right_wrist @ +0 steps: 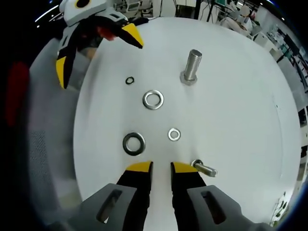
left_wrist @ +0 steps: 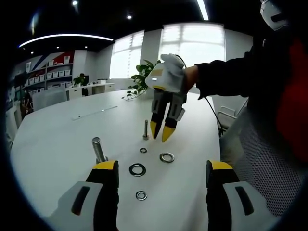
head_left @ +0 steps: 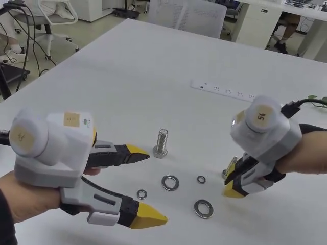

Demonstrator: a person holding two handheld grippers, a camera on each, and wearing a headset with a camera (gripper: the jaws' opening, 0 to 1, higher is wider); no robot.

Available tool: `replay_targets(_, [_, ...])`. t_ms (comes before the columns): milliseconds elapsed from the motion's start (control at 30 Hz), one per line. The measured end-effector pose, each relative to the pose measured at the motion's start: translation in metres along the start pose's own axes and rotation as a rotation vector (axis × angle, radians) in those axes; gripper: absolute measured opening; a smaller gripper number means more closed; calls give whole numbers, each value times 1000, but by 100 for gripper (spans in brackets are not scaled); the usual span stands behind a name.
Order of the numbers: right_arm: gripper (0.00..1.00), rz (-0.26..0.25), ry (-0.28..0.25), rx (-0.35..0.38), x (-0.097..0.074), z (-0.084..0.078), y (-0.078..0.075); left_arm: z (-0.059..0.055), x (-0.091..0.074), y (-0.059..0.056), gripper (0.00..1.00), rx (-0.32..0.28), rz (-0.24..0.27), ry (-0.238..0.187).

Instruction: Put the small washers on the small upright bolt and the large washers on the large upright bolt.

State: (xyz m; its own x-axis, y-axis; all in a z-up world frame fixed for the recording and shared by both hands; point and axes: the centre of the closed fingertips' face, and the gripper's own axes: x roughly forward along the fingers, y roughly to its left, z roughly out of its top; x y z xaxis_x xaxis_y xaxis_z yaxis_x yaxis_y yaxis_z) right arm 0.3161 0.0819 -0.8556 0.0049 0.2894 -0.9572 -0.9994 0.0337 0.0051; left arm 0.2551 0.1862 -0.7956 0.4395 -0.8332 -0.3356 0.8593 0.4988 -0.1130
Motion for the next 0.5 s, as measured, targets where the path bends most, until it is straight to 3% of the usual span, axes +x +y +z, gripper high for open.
replay_targets(500, [17, -15, -19, -66, 12, 33, -5, 3, -1, 3, 73, 2, 9, -11])
